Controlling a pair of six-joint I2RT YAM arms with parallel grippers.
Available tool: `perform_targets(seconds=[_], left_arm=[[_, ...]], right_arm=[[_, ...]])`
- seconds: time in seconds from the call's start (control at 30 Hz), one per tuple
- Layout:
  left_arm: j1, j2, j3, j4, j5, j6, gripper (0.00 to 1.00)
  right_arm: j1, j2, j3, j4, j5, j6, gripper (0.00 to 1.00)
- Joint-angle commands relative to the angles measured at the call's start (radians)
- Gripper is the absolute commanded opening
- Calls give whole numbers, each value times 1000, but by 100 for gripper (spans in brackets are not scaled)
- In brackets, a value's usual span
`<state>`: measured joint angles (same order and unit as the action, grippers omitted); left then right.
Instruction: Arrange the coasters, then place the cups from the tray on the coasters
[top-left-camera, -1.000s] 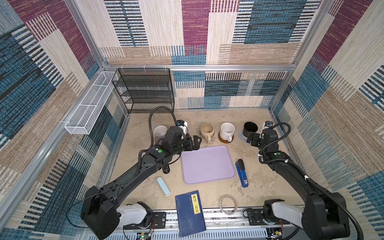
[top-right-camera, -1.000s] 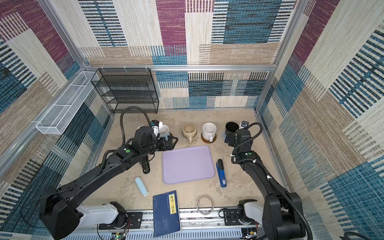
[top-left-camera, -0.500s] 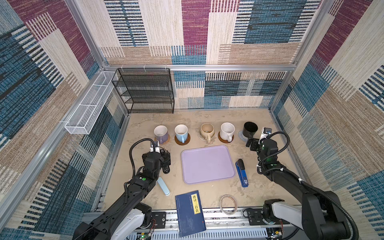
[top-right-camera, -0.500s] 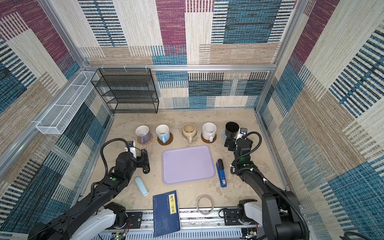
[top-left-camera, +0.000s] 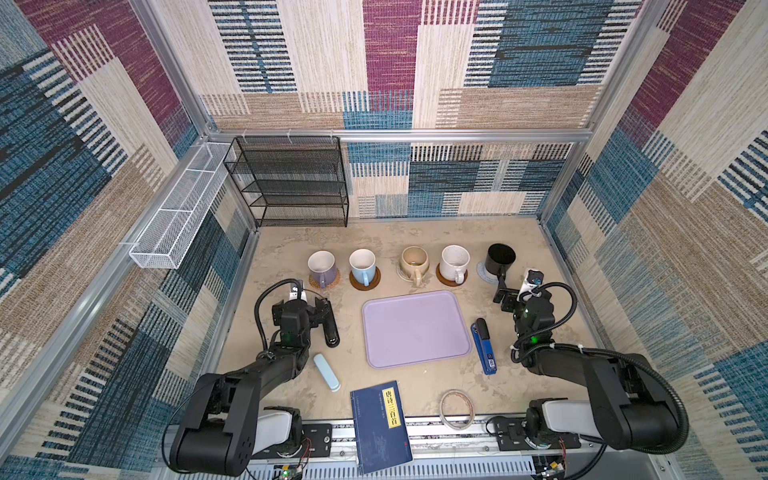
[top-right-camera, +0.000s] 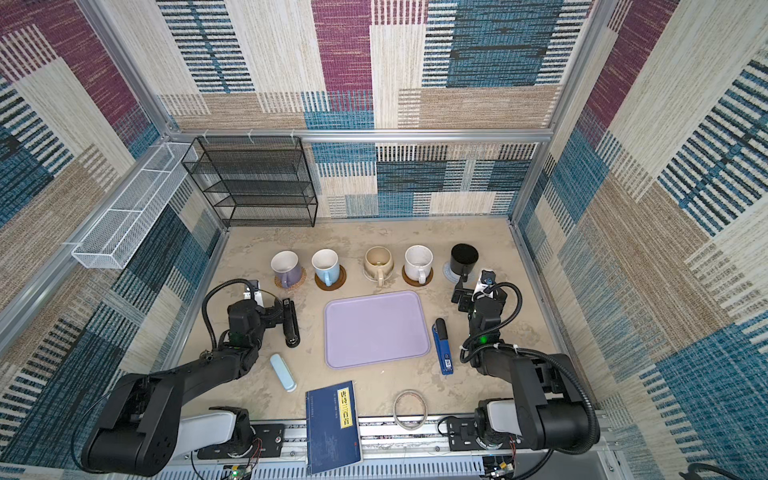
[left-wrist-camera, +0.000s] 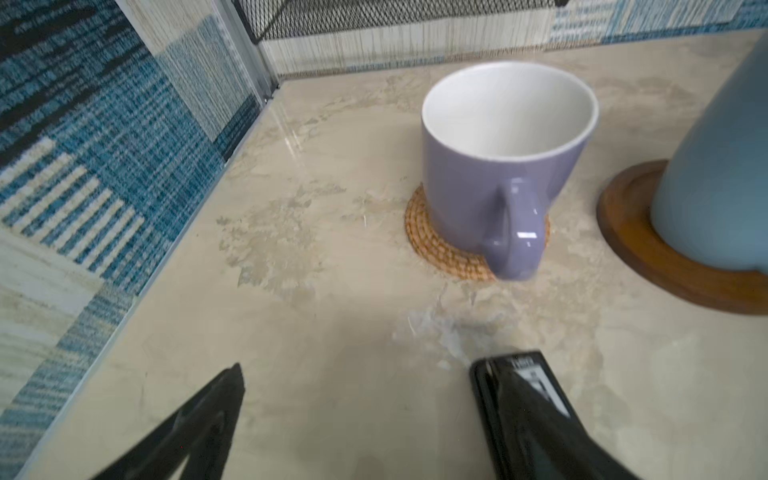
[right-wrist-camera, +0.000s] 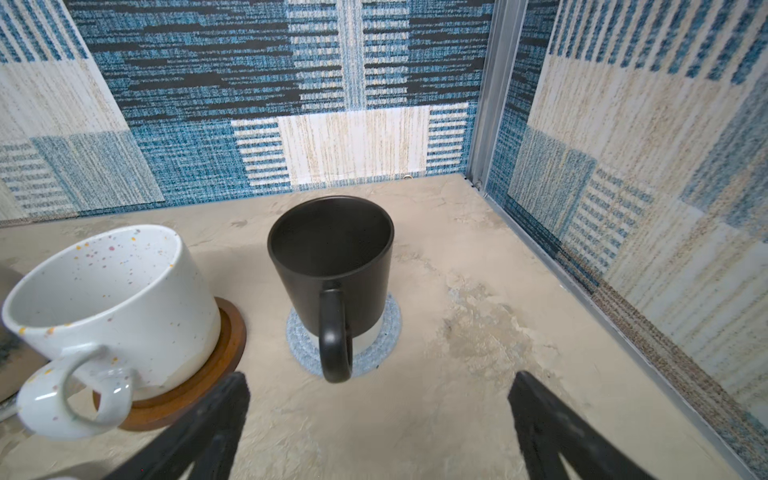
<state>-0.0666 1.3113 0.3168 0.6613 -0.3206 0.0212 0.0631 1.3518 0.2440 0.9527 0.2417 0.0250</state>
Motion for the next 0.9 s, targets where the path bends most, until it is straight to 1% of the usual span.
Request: perform_targets(seconds=[0.0,0.07,0.17,0.23,0.27,0.33,0.4,0.43,0.47,0.5,0.63,0.87], left_arm=[[70,75,11,197,173,-40,97],[95,143,12,255,209,-60,97],[100,226,19,329,231,-51,97],[100,200,61,201,260,-48,98],[100,203,69,191,267,-45,98],[100,225,70,225,294,-31,98],[103,223,107,151,354,-10,98],[103,238,137,113,392,4,98],[108,235,144,90,404,0,98],[120,238,139,108,426,-7,99],[120,239,137,115,426,-5,98],[119,233,131,120,420,-7,99]], right_arm=[[-9,39,-1,146,-24,-14,100],[-13,57,-9,186,-56,-33,100],[-29,116,2,218,-97,-33,100],[-42,151,5,248,-125,-29,100],[-51,143,8,224,-143,-23,100],[-62,162,-10,273,-215,-35,100],[-66,191,-28,330,-267,-54,100],[-66,182,-27,314,-268,-53,100],[-66,187,-26,320,-267,-53,100],[-66,187,-27,323,-268,-53,100],[-67,187,-31,330,-246,-47,100],[-66,185,-35,332,-242,-44,100]])
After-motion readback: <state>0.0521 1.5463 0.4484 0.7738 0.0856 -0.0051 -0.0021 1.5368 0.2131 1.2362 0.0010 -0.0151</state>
